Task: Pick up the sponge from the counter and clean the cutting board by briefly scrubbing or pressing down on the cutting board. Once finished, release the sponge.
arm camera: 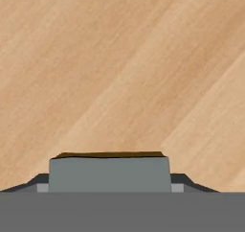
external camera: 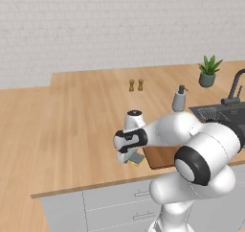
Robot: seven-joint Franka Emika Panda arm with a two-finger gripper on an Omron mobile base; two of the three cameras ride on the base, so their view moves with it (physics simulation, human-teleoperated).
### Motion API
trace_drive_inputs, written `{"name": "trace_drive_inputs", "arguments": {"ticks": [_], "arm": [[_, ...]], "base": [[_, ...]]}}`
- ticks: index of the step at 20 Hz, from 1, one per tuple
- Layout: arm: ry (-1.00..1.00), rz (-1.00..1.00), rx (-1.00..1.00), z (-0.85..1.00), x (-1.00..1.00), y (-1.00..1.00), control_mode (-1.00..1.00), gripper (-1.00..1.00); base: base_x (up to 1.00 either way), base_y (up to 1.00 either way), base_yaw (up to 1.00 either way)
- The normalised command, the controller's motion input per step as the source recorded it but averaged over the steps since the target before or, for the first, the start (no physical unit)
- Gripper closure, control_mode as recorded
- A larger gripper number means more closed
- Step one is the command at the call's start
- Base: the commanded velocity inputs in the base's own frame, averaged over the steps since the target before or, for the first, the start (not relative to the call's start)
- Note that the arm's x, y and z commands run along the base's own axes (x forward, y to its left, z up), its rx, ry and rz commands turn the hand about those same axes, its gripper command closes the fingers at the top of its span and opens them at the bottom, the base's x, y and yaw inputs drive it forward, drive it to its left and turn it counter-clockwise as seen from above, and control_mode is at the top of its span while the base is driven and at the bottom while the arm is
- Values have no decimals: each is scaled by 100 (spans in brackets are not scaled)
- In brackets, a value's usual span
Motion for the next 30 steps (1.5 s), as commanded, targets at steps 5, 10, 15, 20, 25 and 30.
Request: {"name": "trace_drive_inputs", "arguments": {"ticks": [5, 10, 15, 20, 25, 30], "arm": [[-6, 0, 0, 23, -31, -11, -100, 100], [-6, 0, 4, 21, -38, -32, -100, 100], [-1, 0, 7, 0, -10, -61, -100, 100], [0, 0, 3, -1, 25, -30, -100, 100], [0, 0, 0, -17, 49, 0, -100, 100], [-2, -2, 0, -24, 36, 0, -100, 100]], "base": [[0, 0, 0], [0, 0, 0], [0, 0, 0], [0, 0, 0], [0, 0, 0], [0, 0, 0]]}}
